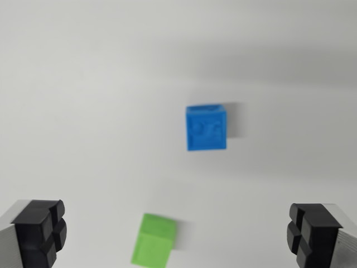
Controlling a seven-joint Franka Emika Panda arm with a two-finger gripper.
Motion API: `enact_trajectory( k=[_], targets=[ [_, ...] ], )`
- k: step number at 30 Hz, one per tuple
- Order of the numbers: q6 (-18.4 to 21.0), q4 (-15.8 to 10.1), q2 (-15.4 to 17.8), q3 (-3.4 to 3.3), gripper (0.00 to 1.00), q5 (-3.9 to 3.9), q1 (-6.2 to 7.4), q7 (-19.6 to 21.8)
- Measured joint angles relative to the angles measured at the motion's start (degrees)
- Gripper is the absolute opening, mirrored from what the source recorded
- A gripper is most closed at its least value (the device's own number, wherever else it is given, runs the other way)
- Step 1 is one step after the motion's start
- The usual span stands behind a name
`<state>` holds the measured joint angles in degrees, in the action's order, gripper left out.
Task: Stack cube
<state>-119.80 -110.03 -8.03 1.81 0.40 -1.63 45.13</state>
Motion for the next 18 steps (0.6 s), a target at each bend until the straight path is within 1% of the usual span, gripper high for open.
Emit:
enact_trajectory(
  k=[8,18],
  targets=[
    [-1.08,-0.89,-0.40,-0.07,1.00,0.00,0.00,0.00],
    [-3.56,-2.78,-1.13,-0.27,1.00,0.00,-0.01,0.00]
  ],
)
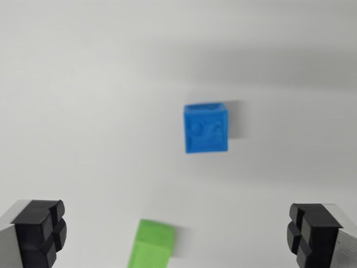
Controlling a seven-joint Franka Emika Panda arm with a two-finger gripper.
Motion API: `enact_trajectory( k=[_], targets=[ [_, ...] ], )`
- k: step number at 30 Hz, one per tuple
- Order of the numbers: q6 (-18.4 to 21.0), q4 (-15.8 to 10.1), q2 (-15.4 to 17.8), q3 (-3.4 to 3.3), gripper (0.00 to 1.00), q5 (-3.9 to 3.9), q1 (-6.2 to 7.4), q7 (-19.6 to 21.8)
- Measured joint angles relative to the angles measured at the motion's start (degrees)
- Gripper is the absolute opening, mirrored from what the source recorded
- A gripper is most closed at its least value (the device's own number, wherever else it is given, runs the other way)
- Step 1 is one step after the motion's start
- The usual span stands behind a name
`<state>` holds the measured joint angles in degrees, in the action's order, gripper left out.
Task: Stack cube
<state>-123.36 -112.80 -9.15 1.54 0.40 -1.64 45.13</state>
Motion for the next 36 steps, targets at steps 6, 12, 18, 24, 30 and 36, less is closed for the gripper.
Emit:
enact_trajectory(
  k=[6,12,18,24,30,36],
  targets=[
    [-2.13,-1.43,-0.87,-0.20,1.00,0.00,-0.01,0.00],
    [-4.32,-2.87,-1.80,-0.39,1.00,0.00,-0.04,0.00],
    [-6.94,-4.31,-3.14,-0.62,1.00,0.00,-0.06,-0.04],
    [-9.63,-5.67,-4.65,-0.86,1.00,-0.02,-0.08,-0.10],
    [-12.43,-6.83,-6.47,-1.14,1.00,-0.02,-0.09,-0.17],
    [-15.45,-7.83,-8.70,-1.45,1.00,-0.02,-0.11,-0.26]
  ],
)
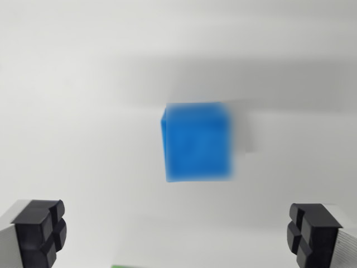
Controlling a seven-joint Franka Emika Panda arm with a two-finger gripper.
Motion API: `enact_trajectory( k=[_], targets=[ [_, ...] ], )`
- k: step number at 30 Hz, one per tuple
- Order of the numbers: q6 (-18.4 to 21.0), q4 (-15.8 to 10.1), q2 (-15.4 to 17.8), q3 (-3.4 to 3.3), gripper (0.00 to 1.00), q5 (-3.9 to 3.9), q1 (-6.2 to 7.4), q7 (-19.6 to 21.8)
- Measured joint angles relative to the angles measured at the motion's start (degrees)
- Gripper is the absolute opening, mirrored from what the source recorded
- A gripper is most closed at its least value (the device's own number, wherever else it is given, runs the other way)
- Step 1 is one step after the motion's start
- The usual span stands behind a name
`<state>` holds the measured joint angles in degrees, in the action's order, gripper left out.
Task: Stack cube
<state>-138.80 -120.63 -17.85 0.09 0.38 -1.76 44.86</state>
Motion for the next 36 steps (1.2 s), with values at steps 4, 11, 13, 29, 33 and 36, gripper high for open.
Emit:
enact_trajectory(
  k=[4,11,13,29,33,36],
  targets=[
    [-1.86,-0.59,-1.40,-0.18,1.00,0.00,-0.01,-0.05],
    [-5.34,-1.20,-4.49,-0.41,1.00,0.00,-0.18,-0.18],
    [-6.11,-1.30,-5.22,-0.44,1.00,0.00,-0.25,-0.20],
    [-13.35,-0.78,-13.26,-0.50,1.00,0.00,-0.51,-0.30],
    [-14.69,-0.36,-15.03,-0.50,1.00,0.00,-0.51,-0.30],
    [-15.51,0.01,-16.21,-0.50,1.00,0.00,-0.51,-0.31]
  ],
)
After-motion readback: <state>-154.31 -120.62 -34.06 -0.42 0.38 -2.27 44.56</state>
